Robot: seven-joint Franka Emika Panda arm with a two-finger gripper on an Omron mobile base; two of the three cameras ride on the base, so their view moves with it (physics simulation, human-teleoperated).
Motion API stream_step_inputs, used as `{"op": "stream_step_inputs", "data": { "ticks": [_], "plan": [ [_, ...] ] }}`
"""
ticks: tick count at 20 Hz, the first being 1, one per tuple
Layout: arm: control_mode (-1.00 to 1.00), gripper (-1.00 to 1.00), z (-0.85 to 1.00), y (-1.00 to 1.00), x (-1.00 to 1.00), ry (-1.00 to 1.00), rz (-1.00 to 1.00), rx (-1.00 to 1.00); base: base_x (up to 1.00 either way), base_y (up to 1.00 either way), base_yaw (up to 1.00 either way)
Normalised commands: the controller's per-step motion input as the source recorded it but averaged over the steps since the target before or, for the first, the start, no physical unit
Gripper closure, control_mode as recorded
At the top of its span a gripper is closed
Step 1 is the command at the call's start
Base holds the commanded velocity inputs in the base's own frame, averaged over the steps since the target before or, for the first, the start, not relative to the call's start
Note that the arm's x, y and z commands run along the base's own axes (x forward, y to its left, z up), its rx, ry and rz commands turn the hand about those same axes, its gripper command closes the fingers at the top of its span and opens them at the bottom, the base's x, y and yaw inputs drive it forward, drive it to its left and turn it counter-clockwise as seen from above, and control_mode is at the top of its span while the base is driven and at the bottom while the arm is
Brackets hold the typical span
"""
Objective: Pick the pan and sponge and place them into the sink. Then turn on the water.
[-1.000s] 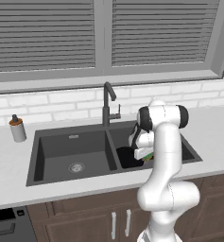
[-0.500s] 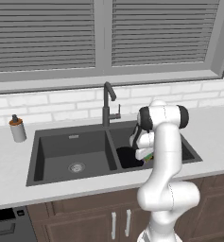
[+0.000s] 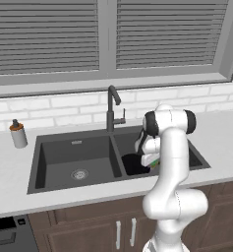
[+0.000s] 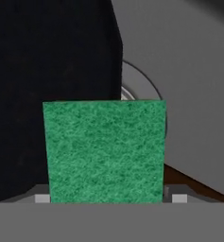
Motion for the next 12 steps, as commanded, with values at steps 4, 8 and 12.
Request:
{"op": "stream_step_inputs", "data": {
  "ticks": [4, 8, 12],
  "plan": [
    [-1.00, -1.00, 0.29, 0.00, 0.00, 0.00, 0.02, 0.09, 0.00, 0.00, 0.00],
    [-1.00, -1.00, 0.66, 0.00, -0.06, 0.00, 0.00, 0.13, 0.00, 0.00, 0.00],
    [-1.00, -1.00, 0.78, 0.01, -0.13, -0.08, 0.00, 0.13, 0.00, 0.00, 0.00]
  ]
}}
